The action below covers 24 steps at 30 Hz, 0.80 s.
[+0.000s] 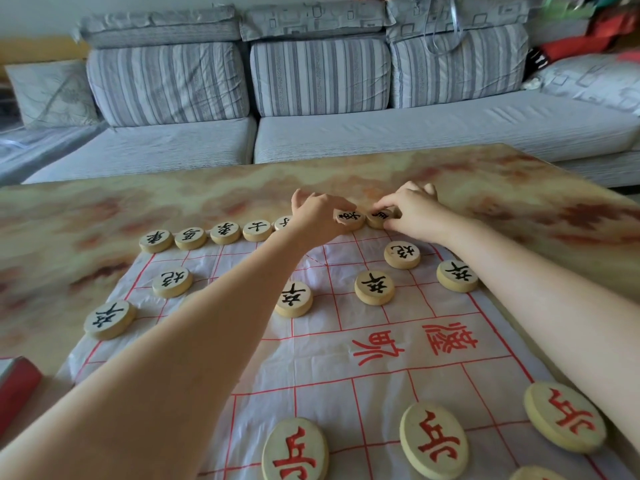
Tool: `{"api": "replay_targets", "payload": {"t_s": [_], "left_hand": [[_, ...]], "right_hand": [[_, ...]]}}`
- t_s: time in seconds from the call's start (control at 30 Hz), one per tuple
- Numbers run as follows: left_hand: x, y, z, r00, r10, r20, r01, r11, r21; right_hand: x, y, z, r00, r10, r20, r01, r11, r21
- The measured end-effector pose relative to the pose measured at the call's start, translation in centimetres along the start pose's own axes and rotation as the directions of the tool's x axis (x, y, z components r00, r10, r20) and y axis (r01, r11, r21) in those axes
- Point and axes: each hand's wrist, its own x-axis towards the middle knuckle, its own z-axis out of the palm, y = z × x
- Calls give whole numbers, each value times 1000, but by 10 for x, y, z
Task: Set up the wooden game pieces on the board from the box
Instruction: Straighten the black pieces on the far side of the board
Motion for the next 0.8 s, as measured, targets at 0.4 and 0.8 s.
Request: {"api": "replay_targets", "payload": {"t_s": [0.4,0.8], "left_hand": [[-1,6,2,996,-89,-15,90,992,87],[-2,2,-2,993,-113,-47,115,992,60]], "right_hand": [[-2,1,3,998,-45,-49,45,999,7],[-2,2,2,999,-15,-44,18,996,83]]}}
